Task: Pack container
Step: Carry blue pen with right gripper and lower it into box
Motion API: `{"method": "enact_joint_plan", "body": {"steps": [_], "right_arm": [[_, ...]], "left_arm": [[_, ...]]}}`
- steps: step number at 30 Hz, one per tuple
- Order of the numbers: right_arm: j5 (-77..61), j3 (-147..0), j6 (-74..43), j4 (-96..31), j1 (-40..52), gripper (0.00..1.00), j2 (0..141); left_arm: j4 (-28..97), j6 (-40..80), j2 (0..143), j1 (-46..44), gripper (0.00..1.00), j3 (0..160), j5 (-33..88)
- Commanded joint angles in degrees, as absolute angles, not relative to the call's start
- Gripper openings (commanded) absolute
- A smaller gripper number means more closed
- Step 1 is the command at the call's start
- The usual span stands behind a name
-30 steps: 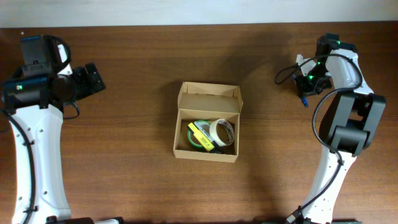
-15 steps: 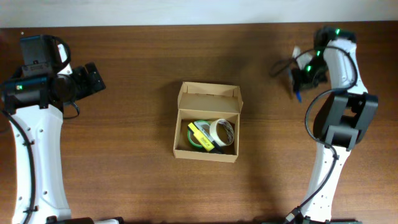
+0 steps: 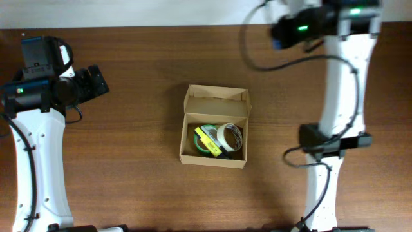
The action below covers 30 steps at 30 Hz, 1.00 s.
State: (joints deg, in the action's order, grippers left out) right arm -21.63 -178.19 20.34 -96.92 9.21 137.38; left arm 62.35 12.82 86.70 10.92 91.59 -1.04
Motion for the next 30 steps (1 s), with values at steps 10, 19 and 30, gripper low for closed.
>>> {"method": "enact_joint_plan", "body": {"steps": [10,19,30], "right_arm": [[-24.38,-169.45,19.38,-97.34,35.16,0.04,137.29],[-23.33,-147.11,19.62,-97.36,39.75,0.04,137.05],[-14.09,-129.29,21.74,-97.36,39.55,0.04,126.89]], "left_arm": [[62.43,11.88,86.89,11.14,0.99,91.59,-1.23],[62.67,11.88,86.89,11.14,0.99,91.59,-1.26],[62.59,11.88,86.89,11.14,0.99,91.59,-1.23]]}}
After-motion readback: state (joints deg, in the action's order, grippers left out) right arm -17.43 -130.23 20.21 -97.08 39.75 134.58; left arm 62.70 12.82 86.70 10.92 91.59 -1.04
